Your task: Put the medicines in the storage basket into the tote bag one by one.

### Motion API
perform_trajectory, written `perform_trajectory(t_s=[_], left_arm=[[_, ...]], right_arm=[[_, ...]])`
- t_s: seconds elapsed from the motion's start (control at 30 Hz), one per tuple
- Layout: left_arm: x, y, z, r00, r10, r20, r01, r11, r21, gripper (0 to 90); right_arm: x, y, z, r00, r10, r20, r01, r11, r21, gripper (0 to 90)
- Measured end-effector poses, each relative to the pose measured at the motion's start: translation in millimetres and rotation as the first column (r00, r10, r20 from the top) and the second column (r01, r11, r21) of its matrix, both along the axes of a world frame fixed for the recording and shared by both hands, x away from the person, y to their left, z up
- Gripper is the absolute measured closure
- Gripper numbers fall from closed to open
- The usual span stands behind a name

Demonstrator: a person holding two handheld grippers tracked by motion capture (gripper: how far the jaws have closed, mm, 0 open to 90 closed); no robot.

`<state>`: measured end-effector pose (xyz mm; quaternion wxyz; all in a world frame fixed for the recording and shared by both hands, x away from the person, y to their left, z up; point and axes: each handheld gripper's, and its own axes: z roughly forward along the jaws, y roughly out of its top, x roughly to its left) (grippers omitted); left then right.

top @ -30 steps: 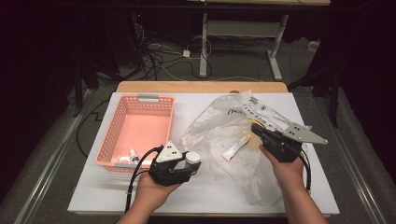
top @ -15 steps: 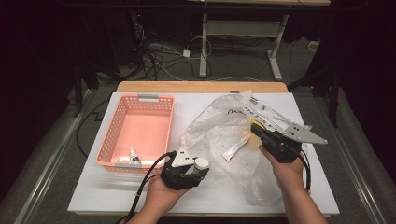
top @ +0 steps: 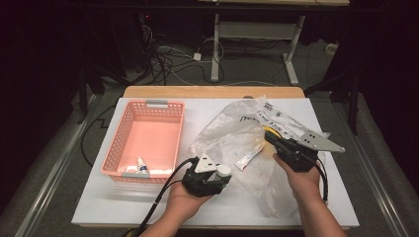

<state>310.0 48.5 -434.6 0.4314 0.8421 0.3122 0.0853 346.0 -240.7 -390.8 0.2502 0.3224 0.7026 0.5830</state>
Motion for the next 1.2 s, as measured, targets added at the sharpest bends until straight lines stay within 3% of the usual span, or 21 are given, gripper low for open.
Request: perform_trajectory(t_s=[0.2, 0.7, 1.2], left_arm=[[9.8, -18.6, 0.9, 0.9998, -0.017, 0.011, 0.017, 0.9996, -0.022, 49.3], [33.8, -71.0, -4.5, 0.9973, -0.065, 0.035, 0.066, 0.9973, -0.032, 49.2], [62.1, -115.7, -18.8, 0.9967, -0.054, 0.061, 0.056, 0.998, -0.028, 49.2]], right_arm=[[0.1, -0.6, 0.3, 1.0, 0.0, 0.003, 0.0, 1.0, -0.002, 90.0], [0.1, 0.2, 1.5, 1.0, 0.001, 0.0, -0.001, 1.0, 0.008, 90.0], [1.4, -1.7, 1.7, 1.0, 0.002, 0.003, -0.002, 0.9999, 0.014, 90.0]])
